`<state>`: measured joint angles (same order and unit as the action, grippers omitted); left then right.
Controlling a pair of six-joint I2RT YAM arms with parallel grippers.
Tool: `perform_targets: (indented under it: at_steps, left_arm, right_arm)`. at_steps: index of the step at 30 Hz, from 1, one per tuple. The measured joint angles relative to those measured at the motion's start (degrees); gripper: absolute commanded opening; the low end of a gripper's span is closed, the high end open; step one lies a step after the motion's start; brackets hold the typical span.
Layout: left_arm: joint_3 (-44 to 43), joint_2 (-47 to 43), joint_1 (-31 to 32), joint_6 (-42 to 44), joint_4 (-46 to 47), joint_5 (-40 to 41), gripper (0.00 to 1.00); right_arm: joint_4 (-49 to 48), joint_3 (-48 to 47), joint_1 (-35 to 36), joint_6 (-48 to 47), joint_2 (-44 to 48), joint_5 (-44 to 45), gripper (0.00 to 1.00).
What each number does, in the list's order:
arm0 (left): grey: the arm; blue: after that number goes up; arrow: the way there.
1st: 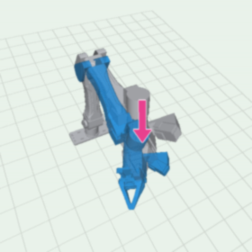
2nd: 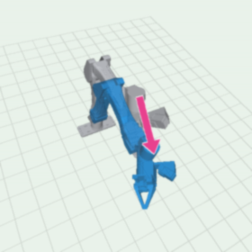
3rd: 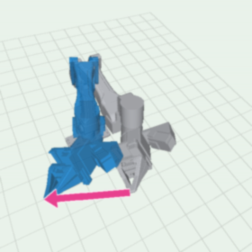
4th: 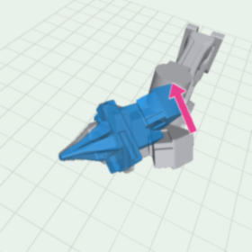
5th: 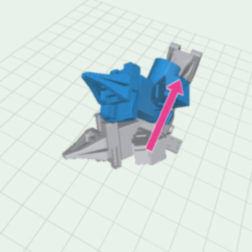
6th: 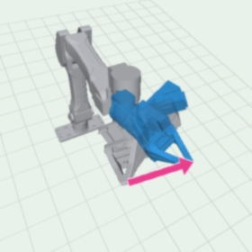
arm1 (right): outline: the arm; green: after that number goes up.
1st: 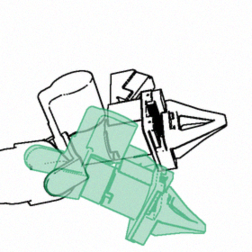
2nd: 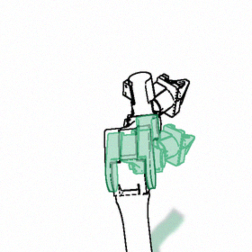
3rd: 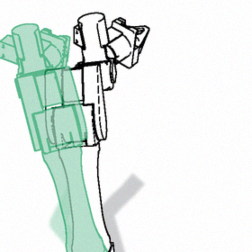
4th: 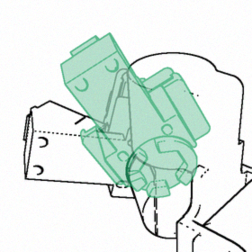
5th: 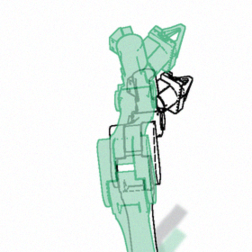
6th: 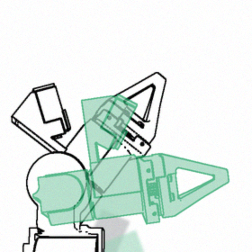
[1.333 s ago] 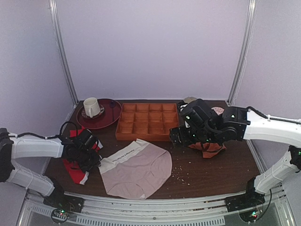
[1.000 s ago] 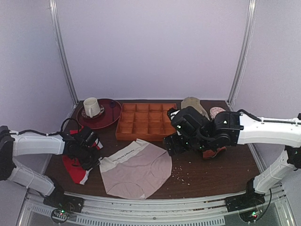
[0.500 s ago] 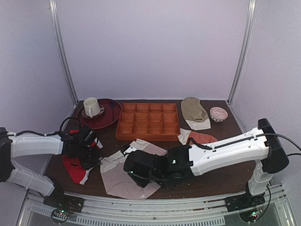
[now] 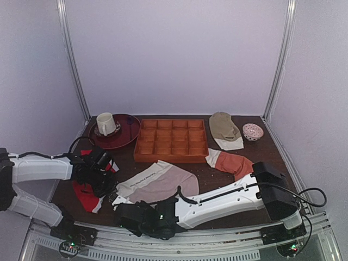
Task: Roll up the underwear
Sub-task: Pick up the underwear from the center of the board.
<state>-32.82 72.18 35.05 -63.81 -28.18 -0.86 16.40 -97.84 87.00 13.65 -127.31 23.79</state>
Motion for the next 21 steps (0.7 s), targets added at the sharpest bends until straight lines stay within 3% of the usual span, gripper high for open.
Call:
perform_targets:
  at_steps: [17,21]
  left_arm:
    - [0.0,1.2,-1.2,5.1,0.3,-3.1,0.00]
    - [-0.5,1.2,-1.4,6.0,-0.3,-4.1,0.00]
  right_arm:
    - [-5.5,-6.3,0.1,-4.9,-9.2,-3.3,0.36]
    - [-5.6,-8.0,0.1,-5.3,-11.1,-3.2,0.31]
